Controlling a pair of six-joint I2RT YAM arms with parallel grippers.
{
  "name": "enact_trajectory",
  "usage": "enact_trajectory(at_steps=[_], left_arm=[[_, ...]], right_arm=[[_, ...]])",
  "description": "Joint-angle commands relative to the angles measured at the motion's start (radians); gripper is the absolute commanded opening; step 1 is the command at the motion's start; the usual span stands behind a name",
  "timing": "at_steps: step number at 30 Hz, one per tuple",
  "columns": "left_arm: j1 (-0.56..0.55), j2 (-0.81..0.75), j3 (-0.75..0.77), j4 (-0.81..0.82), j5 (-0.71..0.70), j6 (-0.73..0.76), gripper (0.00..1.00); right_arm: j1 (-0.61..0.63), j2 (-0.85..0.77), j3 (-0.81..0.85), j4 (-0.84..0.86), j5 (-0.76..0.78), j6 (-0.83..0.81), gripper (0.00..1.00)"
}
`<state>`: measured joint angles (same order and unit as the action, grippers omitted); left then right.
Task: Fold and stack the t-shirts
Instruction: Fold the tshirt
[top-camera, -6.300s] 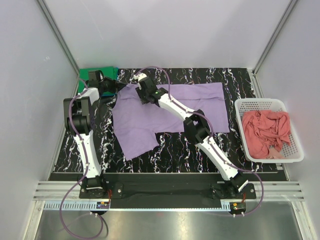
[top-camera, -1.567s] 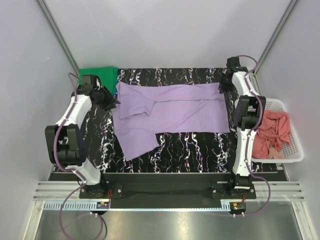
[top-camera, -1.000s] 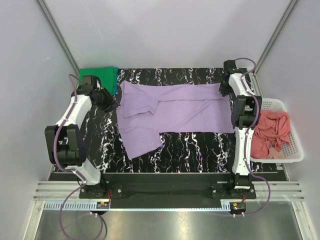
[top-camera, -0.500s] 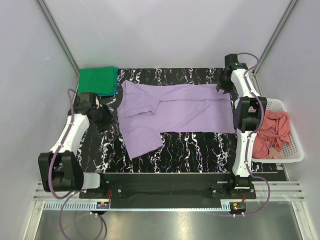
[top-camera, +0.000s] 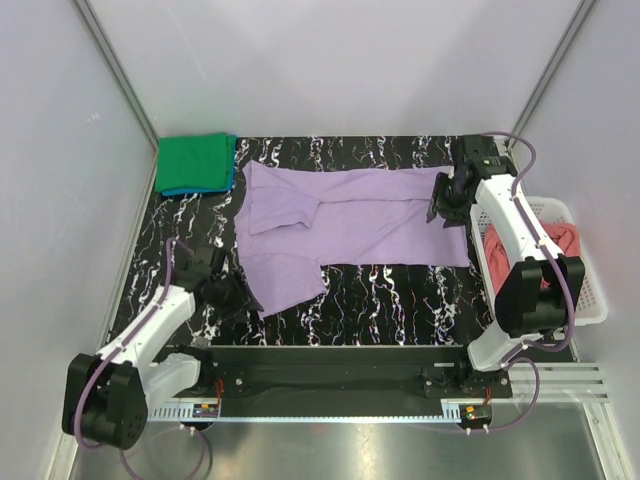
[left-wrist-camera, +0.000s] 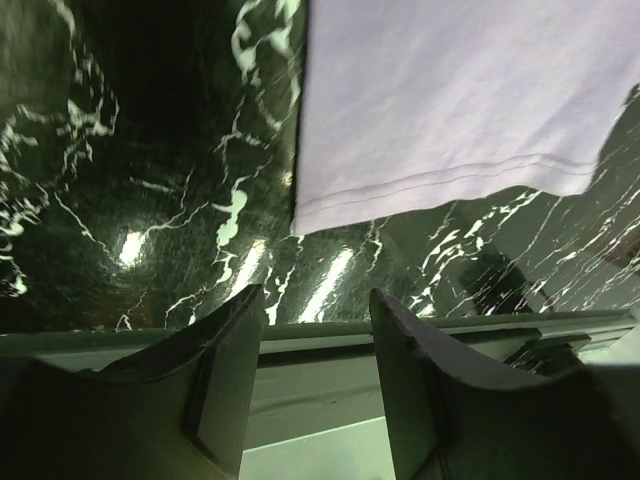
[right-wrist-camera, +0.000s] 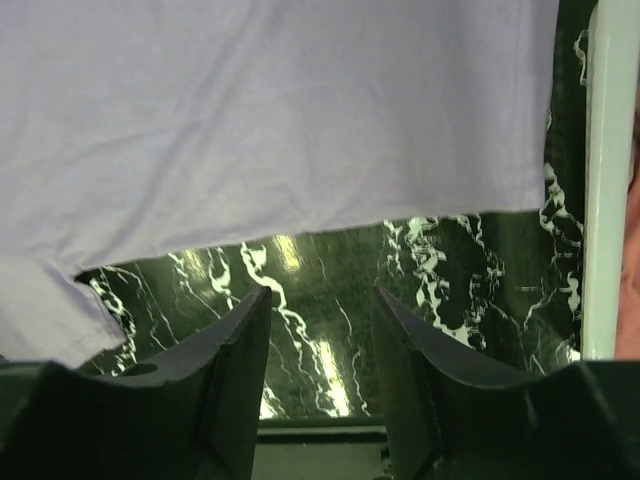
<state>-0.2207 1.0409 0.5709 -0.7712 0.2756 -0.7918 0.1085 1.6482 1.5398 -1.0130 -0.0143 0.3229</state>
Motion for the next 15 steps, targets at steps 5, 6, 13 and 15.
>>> enact_trajectory(at_steps=[5, 6, 13, 15], left_arm=[[-0.049, -0.026, -0.151, 0.205, -0.013, -0.187, 0.49], [-0.066, -0.01, -0.149, 0.22, -0.022, -0.185, 0.47], [-0.098, 0.087, -0.12, 0.196, -0.159, -0.213, 0.43], [-0.103, 0.084, -0.115, 0.176, -0.179, -0.219, 0.43]], right_arm=[[-0.006, -0.114, -0.119, -0.029, 0.002, -0.012, 0.5], [-0.006, -0.123, -0.127, -0.021, 0.002, -0.01, 0.5], [-0.006, -0.149, -0.148, -0.021, 0.0, -0.015, 0.49], [-0.006, -0.157, -0.153, -0.019, 0.005, -0.015, 0.49]])
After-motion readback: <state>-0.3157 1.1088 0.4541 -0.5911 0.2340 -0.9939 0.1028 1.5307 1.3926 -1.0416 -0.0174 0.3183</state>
